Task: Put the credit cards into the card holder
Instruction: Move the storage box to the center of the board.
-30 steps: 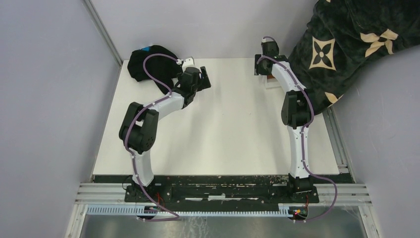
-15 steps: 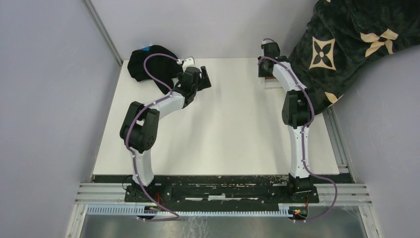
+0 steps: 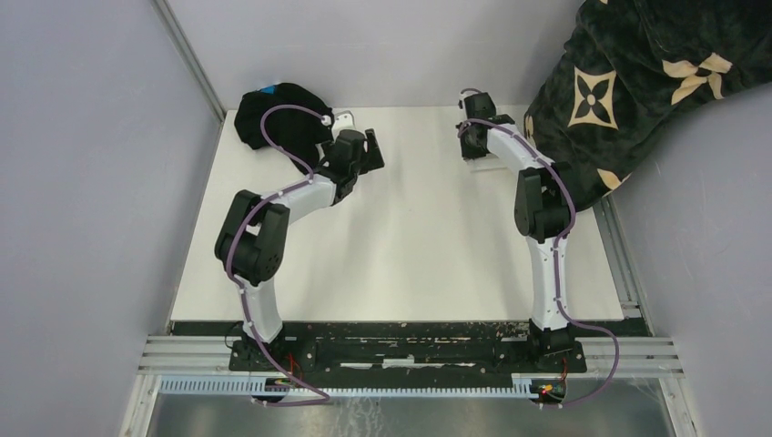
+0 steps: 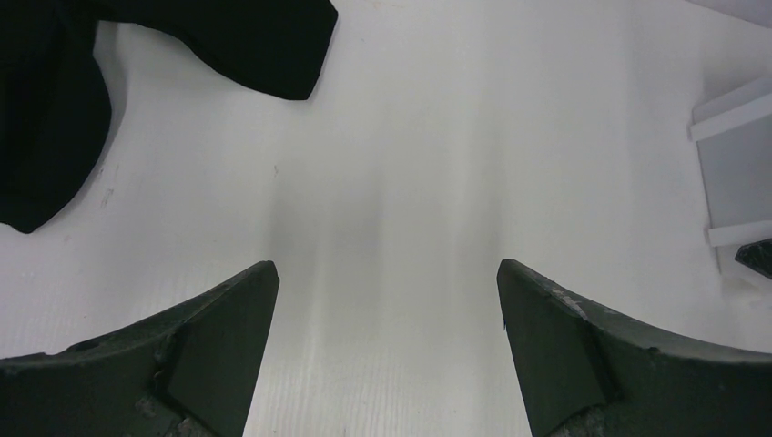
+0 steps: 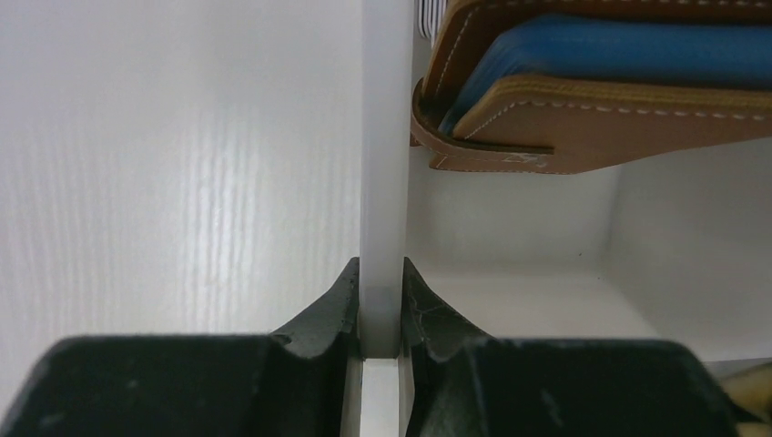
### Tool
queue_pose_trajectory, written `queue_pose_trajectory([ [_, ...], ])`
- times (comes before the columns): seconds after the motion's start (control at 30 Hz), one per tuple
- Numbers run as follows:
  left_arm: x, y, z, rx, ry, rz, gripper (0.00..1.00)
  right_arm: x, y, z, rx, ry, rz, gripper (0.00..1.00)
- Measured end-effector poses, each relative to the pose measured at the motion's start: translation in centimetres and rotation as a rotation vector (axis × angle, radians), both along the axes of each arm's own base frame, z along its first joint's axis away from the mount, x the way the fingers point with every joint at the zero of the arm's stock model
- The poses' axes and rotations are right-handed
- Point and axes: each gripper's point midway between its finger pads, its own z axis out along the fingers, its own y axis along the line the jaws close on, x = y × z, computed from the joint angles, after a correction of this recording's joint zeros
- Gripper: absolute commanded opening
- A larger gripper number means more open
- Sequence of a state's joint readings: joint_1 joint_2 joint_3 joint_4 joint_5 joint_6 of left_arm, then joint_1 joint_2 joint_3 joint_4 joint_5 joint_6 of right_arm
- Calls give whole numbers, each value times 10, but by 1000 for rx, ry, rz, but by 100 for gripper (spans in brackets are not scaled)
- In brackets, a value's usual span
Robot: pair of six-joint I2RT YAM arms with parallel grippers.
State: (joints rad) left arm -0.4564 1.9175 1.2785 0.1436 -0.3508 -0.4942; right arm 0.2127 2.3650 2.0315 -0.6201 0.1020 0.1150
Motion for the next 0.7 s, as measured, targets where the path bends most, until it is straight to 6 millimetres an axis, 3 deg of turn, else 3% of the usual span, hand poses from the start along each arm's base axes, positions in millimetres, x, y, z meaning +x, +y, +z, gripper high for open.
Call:
queue_pose_trajectory([
  [0.3,-19,16,18,-3,-22,35,97,-55,61,5,-20,37,172,1],
  [0.53,-28,28,34,-6,-39,60,98,-125,106,10,-36,83,314,1],
  [0.7,-37,34,33,-10,-30,76,98,-176,135,12,-47,105,414,1],
])
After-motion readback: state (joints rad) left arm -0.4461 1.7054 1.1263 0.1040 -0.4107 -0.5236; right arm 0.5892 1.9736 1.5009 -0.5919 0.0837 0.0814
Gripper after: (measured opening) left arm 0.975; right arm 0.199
